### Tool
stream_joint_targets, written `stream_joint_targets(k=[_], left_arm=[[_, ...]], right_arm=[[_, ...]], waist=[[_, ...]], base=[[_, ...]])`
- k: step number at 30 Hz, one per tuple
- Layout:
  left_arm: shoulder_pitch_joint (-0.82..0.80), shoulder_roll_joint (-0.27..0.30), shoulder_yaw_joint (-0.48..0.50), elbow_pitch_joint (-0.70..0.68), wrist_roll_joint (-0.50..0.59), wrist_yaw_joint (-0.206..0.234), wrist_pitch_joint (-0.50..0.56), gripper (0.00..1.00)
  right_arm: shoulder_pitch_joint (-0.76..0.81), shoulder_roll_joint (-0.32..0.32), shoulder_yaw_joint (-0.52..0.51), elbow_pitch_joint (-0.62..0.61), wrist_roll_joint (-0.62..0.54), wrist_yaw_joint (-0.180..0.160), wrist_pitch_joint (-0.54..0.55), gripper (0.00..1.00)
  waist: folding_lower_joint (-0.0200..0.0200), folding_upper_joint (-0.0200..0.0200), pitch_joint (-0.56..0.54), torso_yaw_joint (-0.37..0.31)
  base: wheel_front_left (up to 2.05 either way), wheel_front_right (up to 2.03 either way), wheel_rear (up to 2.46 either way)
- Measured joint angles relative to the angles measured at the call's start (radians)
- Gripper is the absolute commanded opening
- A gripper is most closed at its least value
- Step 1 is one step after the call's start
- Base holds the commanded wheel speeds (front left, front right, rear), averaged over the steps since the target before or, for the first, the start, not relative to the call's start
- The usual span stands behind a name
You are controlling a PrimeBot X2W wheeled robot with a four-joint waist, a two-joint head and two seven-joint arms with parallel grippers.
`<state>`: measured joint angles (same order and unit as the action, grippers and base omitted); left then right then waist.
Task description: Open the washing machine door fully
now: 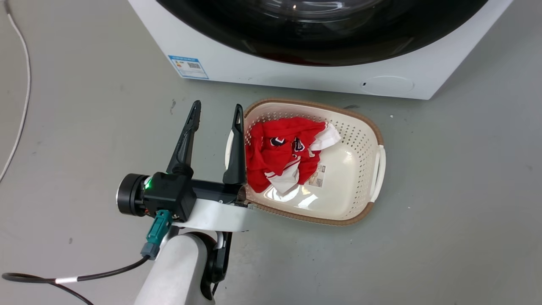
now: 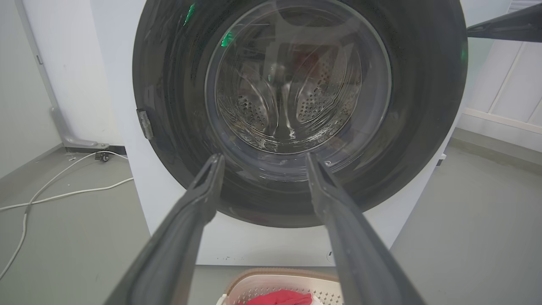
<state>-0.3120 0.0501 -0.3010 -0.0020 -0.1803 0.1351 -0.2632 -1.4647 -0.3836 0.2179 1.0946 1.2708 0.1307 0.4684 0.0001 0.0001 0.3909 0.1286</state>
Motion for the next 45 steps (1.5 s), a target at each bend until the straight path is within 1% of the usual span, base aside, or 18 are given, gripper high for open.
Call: stream_joint_targets(k=[4,11,15,22,34,45], left_arm=[[-0.002,0.0,-0.022,-0.01,-0.009,0.015,0.0,1.0],[-0.01,0.0,-0.042,-0.021,-0.011,0.027,0.0,1.0],[-0.017,0.0,-0.047,-0.024,-0.011,0.033,0.0,1.0],[-0.019,0.0,-0.052,-0.022,-0.016,0.041,0.0,1.0],[-0.019,0.0,-0.045,-0.001,-0.018,0.039,0.0,1.0],[0.006,0.0,-0.017,0.019,-0.018,0.018,0.0,1.0]], right_arm=[[-0.034,-0.014,0.003,0.032,-0.014,0.0,0.012,0.0],[-0.083,-0.026,0.018,0.067,-0.04,0.0,0.047,0.0],[-0.101,-0.033,0.023,0.068,-0.04,0.0,0.099,0.0],[-0.098,-0.041,0.031,0.038,-0.02,0.0,0.221,0.0],[0.002,-0.035,0.026,-0.019,0.046,0.0,0.414,0.0],[0.166,0.024,0.039,-0.144,0.093,0.0,0.518,0.0]], waist=[[0.0,0.0,0.016,0.019],[0.0,0.0,0.047,0.04],[0.0,0.0,0.06,0.046],[0.0,0.0,0.063,0.047],[0.0,0.0,0.016,0.036],[-0.0001,0.0,-0.063,0.017]], base=[[0.0,0.0,0.0],[0.0,0.0,0.0],[0.0,0.0,0.0],[0.0,0.0,0.0],[0.0,0.0,0.0],[0.0,0.0,0.0]])
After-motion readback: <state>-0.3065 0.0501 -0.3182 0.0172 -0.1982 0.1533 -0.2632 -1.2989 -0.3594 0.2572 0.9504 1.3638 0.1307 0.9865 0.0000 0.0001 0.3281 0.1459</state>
